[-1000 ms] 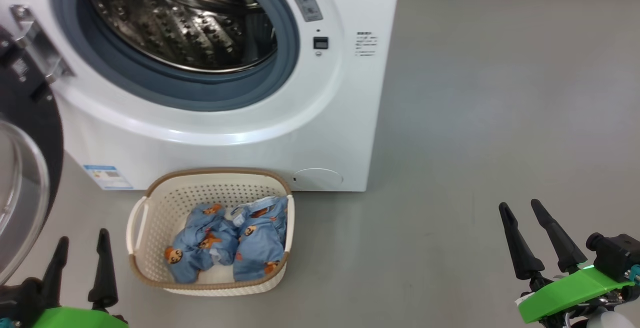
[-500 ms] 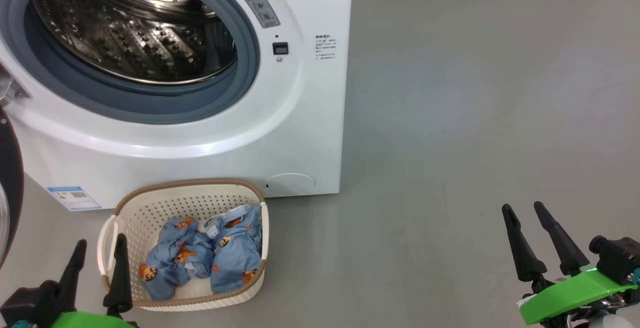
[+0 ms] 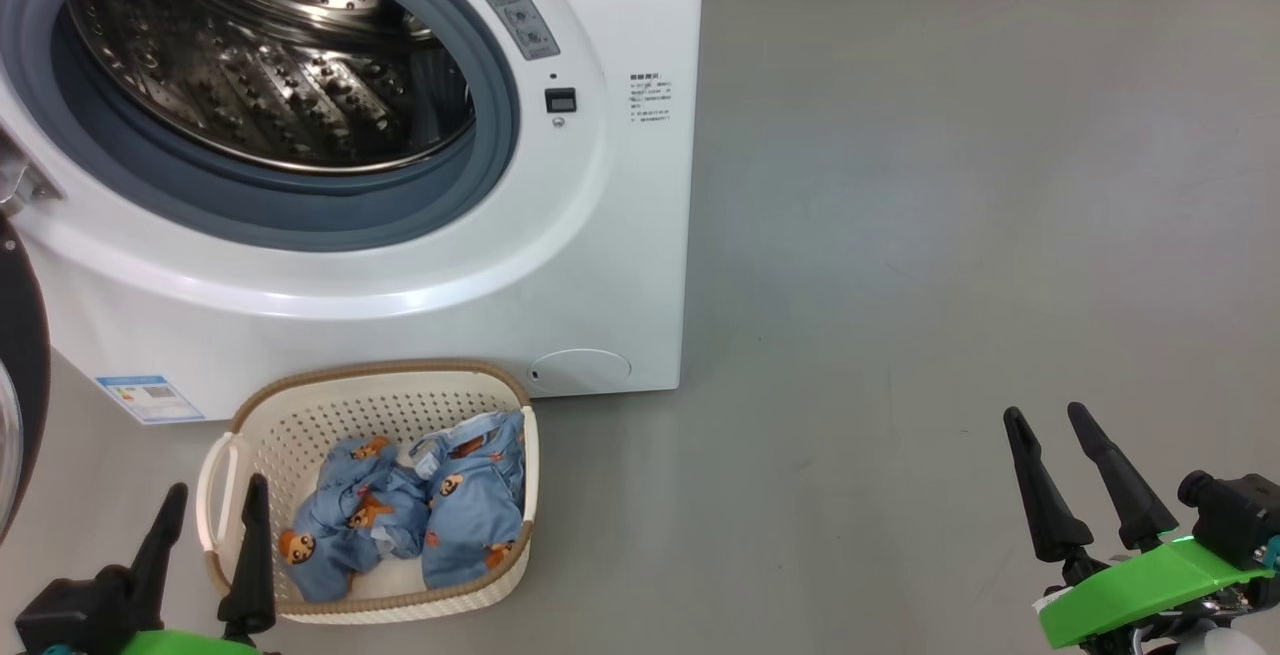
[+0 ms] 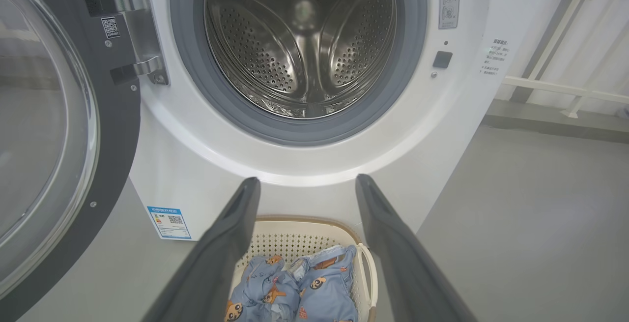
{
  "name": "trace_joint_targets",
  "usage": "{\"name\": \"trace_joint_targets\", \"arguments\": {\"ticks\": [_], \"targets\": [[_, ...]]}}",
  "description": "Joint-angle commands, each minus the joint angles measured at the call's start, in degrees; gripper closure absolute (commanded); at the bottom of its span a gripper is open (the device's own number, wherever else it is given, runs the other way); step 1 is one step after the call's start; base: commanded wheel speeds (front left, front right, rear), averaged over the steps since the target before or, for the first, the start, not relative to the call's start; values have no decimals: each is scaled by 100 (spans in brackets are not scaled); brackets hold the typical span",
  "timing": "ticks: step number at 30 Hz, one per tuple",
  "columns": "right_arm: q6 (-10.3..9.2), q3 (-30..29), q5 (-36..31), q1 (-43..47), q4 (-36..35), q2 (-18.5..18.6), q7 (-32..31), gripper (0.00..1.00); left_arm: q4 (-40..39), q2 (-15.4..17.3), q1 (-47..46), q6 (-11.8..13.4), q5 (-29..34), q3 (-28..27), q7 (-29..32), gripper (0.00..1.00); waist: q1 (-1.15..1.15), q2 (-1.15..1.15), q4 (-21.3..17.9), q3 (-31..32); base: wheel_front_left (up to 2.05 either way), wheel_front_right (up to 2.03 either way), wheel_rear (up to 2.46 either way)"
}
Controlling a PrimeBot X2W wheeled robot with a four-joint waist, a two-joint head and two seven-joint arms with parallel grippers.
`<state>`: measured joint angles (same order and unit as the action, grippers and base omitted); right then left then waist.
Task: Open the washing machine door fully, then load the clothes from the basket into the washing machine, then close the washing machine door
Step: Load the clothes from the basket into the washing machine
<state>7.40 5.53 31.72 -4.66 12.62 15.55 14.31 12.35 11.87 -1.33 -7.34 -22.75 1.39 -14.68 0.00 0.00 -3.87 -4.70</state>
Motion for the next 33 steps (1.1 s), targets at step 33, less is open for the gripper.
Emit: {"name": "trace_joint_targets", "arguments": {"ticks": [33], "targets": [[9,125,-84,-107,-181,2,69,0,-86,336,-374,-14,-242,-70,-32,0,0,0,7,-293,14,-81,67]]}}
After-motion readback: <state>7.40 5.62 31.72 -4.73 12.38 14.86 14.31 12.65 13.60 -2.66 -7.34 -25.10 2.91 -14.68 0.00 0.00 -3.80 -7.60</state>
